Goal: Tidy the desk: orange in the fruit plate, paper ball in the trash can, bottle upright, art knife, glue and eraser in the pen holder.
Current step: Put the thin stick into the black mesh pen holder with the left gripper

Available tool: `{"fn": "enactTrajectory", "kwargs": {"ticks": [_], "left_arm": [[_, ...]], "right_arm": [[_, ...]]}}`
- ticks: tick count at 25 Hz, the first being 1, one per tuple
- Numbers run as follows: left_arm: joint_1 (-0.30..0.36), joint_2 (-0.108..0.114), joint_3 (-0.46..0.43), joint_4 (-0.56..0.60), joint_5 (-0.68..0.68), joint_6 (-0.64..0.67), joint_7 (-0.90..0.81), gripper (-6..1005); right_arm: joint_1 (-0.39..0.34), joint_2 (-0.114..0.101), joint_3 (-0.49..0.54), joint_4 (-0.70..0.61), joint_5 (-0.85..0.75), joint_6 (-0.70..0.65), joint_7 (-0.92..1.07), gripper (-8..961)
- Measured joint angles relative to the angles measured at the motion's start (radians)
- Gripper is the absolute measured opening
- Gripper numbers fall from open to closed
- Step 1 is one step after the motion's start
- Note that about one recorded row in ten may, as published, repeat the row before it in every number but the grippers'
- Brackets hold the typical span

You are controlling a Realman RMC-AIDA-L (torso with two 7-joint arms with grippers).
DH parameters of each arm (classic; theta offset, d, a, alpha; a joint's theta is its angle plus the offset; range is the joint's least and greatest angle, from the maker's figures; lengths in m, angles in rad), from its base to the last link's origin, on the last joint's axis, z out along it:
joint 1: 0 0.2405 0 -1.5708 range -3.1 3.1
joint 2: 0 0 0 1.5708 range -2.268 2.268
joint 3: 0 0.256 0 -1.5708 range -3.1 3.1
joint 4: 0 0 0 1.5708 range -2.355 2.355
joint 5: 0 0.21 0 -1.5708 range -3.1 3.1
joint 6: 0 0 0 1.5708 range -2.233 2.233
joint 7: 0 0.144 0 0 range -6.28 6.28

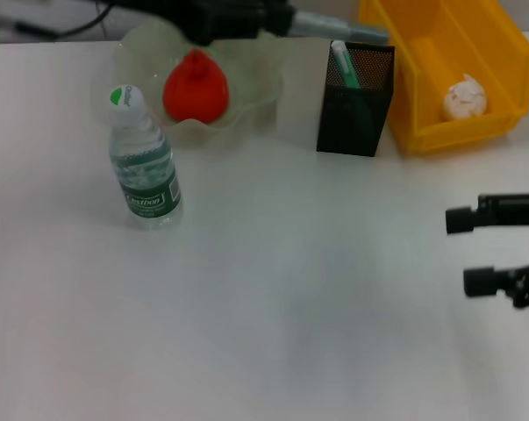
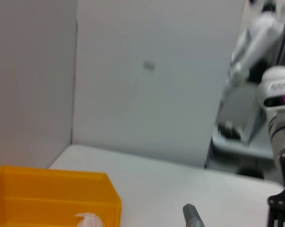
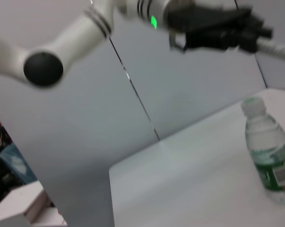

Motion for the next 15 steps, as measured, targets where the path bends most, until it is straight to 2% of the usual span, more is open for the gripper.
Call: {"fn": "enactTrajectory", "kwargs": {"ticks": [4, 6, 8, 13, 15], "left_arm": [[-0.125, -0.030, 0.001, 0.007, 0.175, -0.005, -0.028, 167], [-0.183, -0.051, 0.002, 0.003, 0.269, -0.017, -0.050, 167], [-0.226, -0.063, 0.014, -0.006, 0.338, -0.042, -0.076, 167], [-0.264, -0.065, 0.147, -0.024, 0.392, -0.160, -0.194, 168], [-0.276, -0.066, 0.188, -0.024, 0.419, -0.194, -0.234, 168]], "right_arm": [[-0.027, 0.023, -0.002, -0.074, -0.039, -0.004, 0.000, 838], [-0.037, 0.029, -0.002, -0.106, -0.047, -0.012, 0.000, 839], [-0.041, 0.032, -0.002, -0.131, -0.050, -0.030, 0.000, 839], [-0.061, 0.038, 0.015, -0.196, -0.050, -0.052, -0.008, 838], [-0.088, 0.039, 0.062, -0.252, -0.050, -0.053, -0.016, 838]]}}
